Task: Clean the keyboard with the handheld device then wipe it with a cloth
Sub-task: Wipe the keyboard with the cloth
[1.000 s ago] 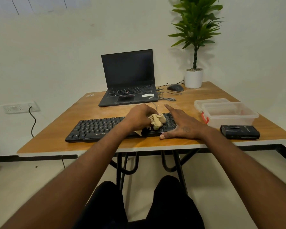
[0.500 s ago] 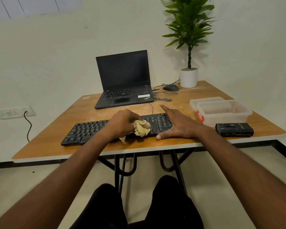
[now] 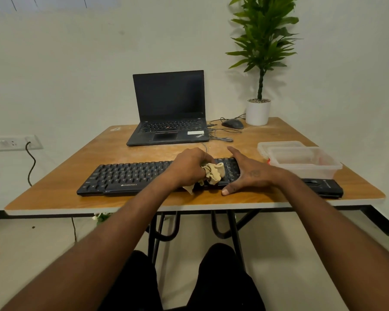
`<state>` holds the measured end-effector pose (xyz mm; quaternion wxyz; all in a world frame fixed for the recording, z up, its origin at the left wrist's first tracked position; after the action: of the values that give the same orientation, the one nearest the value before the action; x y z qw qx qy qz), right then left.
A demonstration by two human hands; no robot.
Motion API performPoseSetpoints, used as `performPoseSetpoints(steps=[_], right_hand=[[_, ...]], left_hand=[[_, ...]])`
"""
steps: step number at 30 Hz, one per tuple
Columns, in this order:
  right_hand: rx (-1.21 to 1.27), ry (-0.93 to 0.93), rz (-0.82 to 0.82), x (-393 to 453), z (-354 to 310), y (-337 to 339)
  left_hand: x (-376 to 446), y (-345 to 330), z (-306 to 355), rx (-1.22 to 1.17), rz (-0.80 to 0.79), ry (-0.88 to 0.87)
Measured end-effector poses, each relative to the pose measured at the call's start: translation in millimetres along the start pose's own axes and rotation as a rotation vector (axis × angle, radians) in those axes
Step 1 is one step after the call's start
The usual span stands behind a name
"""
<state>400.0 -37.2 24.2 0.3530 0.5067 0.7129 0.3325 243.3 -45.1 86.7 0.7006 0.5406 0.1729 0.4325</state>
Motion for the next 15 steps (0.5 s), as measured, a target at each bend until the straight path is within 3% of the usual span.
performPoseSetpoints(steps=[7,15], right_hand=[[0.156,0.010,0.044,-5.1,1.4,-2.2],[0.251,0.013,0.034,-12.4,8.0,2.2]], left_hand=[[17.2,-15.1,28.7,-0.027,-0.018,-0.046],[7.6,-2.7,-9.7,-0.047,-0.032,0.040]])
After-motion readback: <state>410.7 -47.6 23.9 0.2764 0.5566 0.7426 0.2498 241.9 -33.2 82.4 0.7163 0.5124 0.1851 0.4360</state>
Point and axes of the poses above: each hand's wrist, its own x-axis towards the middle knuckle, its own y-axis out of the back of the hand, z = x × y, the point moved 9 cm from there along x, towards the middle knuckle, and after that the axes turned 4 degrees about -y, right-handed, at the moved point
